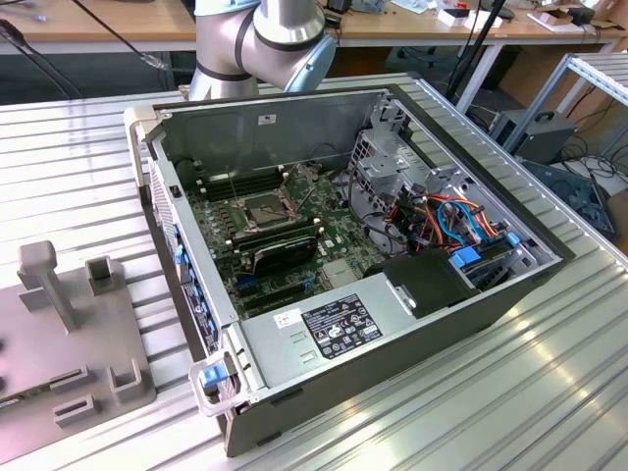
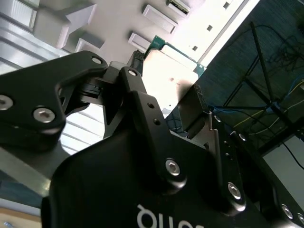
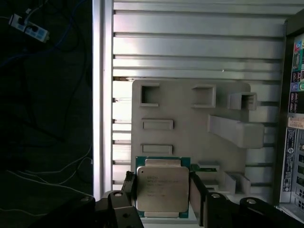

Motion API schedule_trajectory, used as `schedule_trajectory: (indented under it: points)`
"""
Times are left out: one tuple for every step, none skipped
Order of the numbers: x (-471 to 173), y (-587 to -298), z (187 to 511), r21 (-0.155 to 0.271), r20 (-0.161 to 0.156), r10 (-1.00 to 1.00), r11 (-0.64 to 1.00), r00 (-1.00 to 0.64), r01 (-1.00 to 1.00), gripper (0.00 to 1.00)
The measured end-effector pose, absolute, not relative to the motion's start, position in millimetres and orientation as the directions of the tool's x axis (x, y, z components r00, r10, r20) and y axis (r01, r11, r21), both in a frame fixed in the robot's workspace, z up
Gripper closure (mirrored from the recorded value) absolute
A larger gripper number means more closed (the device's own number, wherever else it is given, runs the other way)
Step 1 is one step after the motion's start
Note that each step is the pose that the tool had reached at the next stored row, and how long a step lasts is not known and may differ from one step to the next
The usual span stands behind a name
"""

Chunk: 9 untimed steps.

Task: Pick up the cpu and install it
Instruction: 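Pick up the cpu and move it towards the insertion slot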

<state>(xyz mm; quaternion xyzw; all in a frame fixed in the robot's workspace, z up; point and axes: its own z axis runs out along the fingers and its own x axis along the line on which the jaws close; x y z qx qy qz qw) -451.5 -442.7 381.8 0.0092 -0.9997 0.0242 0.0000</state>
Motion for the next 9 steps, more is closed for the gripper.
schedule_trajectory:
  points:
    - [-451.5,-442.7,383.0,-0.048,0.001,-0.018,0.999,-1.000,-0.018,0.45]
    - [-451.5,-442.7,383.0,-0.048,0.000,-0.018,0.999,-1.000,-0.018,0.45]
    - [-451.5,-442.7,383.0,-0.048,0.000,-0.018,0.999,-1.000,-0.018,0.45]
    - [-451.5,-442.7,383.1,-0.048,0.000,-0.018,0.999,-1.000,-0.018,0.45]
    - [-451.5,-442.7,383.2,-0.048,0.000,-0.018,0.999,-1.000,-0.018,0.45]
    - [-451.5,-442.7,383.4,-0.048,0.000,-0.018,0.999,-1.000,-0.018,0.45]
    - [-451.5,-442.7,383.3,-0.048,0.000,-0.018,0.999,-1.000,-0.018,0.45]
    - [-451.5,-442.7,383.4,-0.048,0.000,-0.018,0.999,-1.000,-0.018,0.45]
    - [-451.5,-442.7,383.5,-0.048,0.000,-0.018,0.999,-1.000,-0.018,0.45]
